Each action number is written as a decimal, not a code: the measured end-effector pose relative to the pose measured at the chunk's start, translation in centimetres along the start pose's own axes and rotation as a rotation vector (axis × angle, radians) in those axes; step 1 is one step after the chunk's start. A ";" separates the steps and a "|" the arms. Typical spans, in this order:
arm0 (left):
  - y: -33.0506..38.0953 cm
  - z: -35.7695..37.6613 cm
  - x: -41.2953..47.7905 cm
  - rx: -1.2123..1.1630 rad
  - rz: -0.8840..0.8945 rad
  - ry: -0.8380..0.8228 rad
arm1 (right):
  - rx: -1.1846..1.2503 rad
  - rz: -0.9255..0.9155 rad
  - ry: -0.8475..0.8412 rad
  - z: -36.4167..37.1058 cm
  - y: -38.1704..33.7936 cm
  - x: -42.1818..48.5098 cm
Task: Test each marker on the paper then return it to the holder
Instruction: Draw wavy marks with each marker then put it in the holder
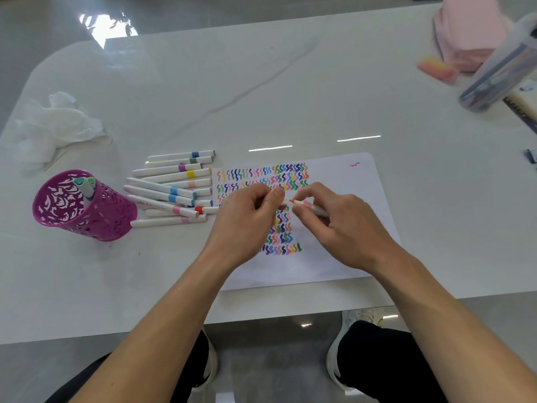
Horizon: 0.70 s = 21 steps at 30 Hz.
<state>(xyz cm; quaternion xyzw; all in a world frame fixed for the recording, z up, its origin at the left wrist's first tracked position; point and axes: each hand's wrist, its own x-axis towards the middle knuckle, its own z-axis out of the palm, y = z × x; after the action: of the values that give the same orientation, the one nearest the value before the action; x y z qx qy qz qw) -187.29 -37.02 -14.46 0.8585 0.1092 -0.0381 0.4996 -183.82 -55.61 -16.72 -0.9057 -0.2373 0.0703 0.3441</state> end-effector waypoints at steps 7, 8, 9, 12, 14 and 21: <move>-0.8 -0.4 0.3 0.107 -0.050 0.065 | 0.212 0.128 0.021 -0.3 0.4 0.3; -0.9 -0.3 0.2 0.153 -0.047 0.052 | 0.273 0.160 0.026 -0.3 0.5 0.4; -1.0 -0.2 0.2 0.201 -0.041 0.042 | 0.330 0.187 0.035 -0.3 0.5 0.5; -1.1 -0.1 0.0 0.315 -0.010 0.031 | 0.520 0.223 0.055 -0.5 0.3 1.0; -1.2 -0.1 -0.1 0.335 0.005 0.011 | 0.693 0.258 0.070 -0.6 0.3 1.2; -1.7 -0.2 0.0 0.399 0.015 -0.014 | 0.769 0.279 0.132 0.5 1.6 1.5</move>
<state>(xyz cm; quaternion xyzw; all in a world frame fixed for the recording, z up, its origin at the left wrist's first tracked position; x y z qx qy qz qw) -187.66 -36.00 -15.83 0.9410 0.0895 -0.0614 0.3204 -182.05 -55.65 -18.04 -0.7373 -0.0461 0.1414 0.6590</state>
